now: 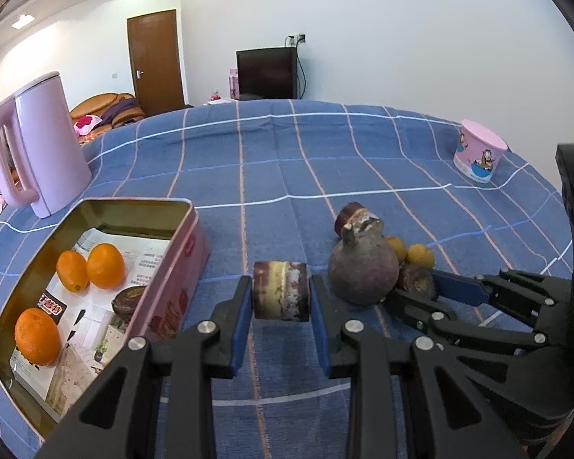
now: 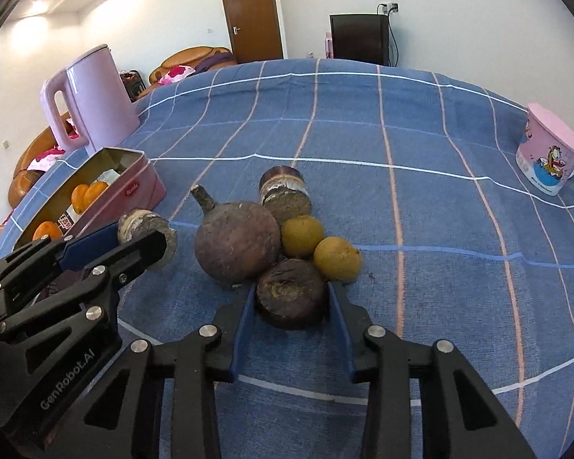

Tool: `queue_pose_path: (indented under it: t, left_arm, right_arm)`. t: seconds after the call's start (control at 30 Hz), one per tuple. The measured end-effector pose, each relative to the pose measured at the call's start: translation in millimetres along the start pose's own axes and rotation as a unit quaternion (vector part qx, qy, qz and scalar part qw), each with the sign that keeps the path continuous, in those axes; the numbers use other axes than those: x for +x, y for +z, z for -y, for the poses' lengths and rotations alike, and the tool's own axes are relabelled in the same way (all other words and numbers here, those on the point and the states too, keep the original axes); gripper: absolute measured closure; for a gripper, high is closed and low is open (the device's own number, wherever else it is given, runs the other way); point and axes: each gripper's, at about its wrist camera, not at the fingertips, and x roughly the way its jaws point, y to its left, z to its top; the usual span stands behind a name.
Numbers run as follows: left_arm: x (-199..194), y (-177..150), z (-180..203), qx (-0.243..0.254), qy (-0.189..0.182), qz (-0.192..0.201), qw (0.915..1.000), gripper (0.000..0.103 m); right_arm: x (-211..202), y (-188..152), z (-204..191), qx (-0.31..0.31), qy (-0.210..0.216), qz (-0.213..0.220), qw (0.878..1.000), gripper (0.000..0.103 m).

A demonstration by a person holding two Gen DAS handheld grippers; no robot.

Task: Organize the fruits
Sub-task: 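Grasp the striped cylindrical item with the left tool while the right tool grasps a mangosteen, then lift both held items off the pile and carry them over the tin box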

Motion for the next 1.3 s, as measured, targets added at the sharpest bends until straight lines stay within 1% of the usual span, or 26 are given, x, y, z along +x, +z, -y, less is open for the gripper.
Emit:
queue_pose_path:
  t: [0.23,0.67,1.3]
  left_arm:
    - [-5.1,-1.2,1.1,0.003,0.007,0.014,0.9999,0.072]
    - [-13.7,-1.8,-0.1,0.001,0.018,0.037,0.9991,0.072]
    - [-25.2,-4.0,1.3,0.006,0.028,0.069,0.9972,0.072]
  right_arm:
    - [-12.2,-1.2,1.4,-0.001,0.001,0.026,1.000,0.064]
    - [-29.9,-2.9,-5.7,-0.015,-0.012,0.080,0.997,0.065]
    - [-46.8,-7.4,-8.5,-0.018,-0.015,0.128,0.992,0.065]
